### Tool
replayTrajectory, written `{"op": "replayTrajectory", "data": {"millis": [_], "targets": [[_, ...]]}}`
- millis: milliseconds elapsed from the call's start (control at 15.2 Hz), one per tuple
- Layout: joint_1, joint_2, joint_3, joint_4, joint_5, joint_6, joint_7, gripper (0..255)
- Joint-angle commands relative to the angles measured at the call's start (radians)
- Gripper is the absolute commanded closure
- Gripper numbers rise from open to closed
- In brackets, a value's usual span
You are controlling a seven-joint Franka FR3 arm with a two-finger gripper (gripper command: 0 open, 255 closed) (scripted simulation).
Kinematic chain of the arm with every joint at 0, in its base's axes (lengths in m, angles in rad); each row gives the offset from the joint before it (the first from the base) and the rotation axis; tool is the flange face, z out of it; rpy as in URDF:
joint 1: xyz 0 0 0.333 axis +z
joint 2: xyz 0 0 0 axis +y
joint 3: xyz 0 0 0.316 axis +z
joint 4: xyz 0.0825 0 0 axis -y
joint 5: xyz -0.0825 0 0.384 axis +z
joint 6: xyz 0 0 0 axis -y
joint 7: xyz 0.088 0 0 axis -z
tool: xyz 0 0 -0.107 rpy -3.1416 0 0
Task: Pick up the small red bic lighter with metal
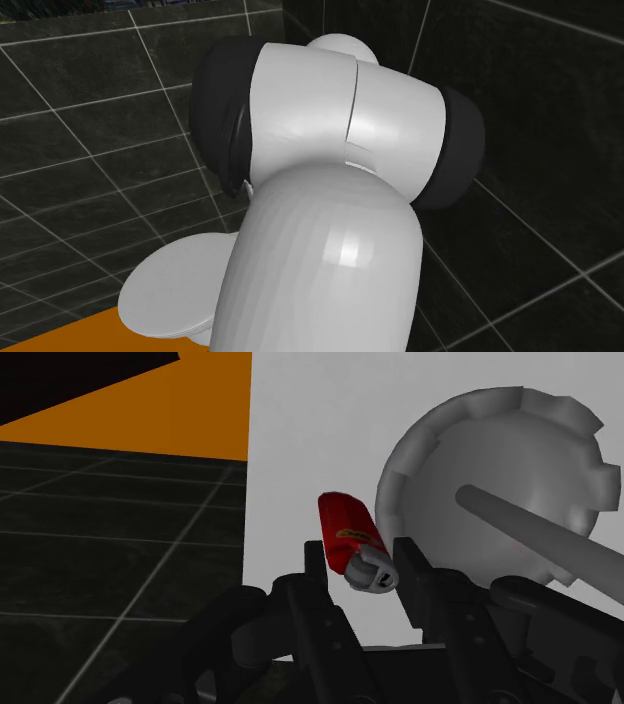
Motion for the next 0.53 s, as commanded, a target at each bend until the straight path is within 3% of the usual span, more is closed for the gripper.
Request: {"op": "replayTrajectory", "data": {"millis": [0,462], "targets": [[-0.009,-0.024,0.012,-0.01,0.011,-0.014,-0.006,255],[-0.035,-0.084,0.046,-0.024,0.044,-0.06,-0.028,255]]}}
